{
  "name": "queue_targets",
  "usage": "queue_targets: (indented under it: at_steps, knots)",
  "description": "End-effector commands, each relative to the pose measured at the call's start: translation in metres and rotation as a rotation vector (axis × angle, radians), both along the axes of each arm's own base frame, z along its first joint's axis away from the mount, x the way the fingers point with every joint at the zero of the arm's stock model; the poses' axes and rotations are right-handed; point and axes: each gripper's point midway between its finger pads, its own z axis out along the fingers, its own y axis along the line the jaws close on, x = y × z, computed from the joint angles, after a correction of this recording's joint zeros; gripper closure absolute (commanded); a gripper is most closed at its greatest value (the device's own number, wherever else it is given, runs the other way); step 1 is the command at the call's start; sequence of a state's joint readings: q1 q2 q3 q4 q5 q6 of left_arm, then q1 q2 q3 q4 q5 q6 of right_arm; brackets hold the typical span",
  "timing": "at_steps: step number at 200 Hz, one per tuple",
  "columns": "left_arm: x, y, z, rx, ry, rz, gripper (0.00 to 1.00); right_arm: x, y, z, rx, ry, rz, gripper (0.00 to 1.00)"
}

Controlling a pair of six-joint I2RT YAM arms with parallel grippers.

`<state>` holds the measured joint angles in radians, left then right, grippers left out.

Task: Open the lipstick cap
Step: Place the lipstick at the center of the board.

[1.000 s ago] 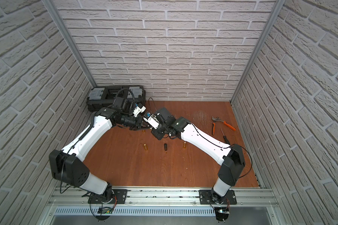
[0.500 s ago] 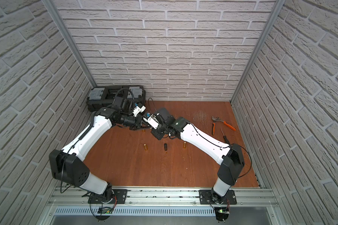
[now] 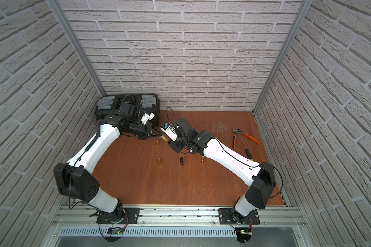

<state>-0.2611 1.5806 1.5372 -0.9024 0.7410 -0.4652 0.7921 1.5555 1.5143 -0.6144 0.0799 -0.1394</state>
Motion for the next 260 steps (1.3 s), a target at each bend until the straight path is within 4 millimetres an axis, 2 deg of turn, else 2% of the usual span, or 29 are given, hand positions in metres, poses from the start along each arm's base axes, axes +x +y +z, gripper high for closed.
queue_targets:
  at_steps: [1,39,72,103,148,188,260]
  knots:
    - [0.017,0.012,-0.016,0.167,-0.048,0.049,0.84,0.005,-0.007,0.039,0.061,-0.127,-0.043,0.56]
    - [0.049,0.008,-0.041,0.377,-0.182,0.079,0.84,0.002,-0.022,0.050,0.077,-0.160,-0.091,0.56]
    - [0.077,0.003,-0.067,0.495,-0.273,0.124,0.84,0.000,-0.037,0.048,0.046,-0.176,-0.137,0.56]
    - [0.093,-0.007,-0.099,0.574,-0.319,0.129,0.84,-0.003,-0.046,0.045,0.025,-0.175,-0.158,0.56]
    - [0.099,-0.024,-0.142,0.667,-0.344,0.070,0.84,-0.003,-0.053,0.041,0.006,-0.178,-0.180,0.56]
    - [0.098,-0.027,-0.161,0.716,-0.348,0.052,0.83,-0.002,-0.053,0.035,-0.007,-0.172,-0.183,0.56]
    - [0.096,-0.017,-0.184,0.759,-0.327,0.053,0.83,0.000,-0.048,0.032,-0.010,-0.162,-0.171,0.56]
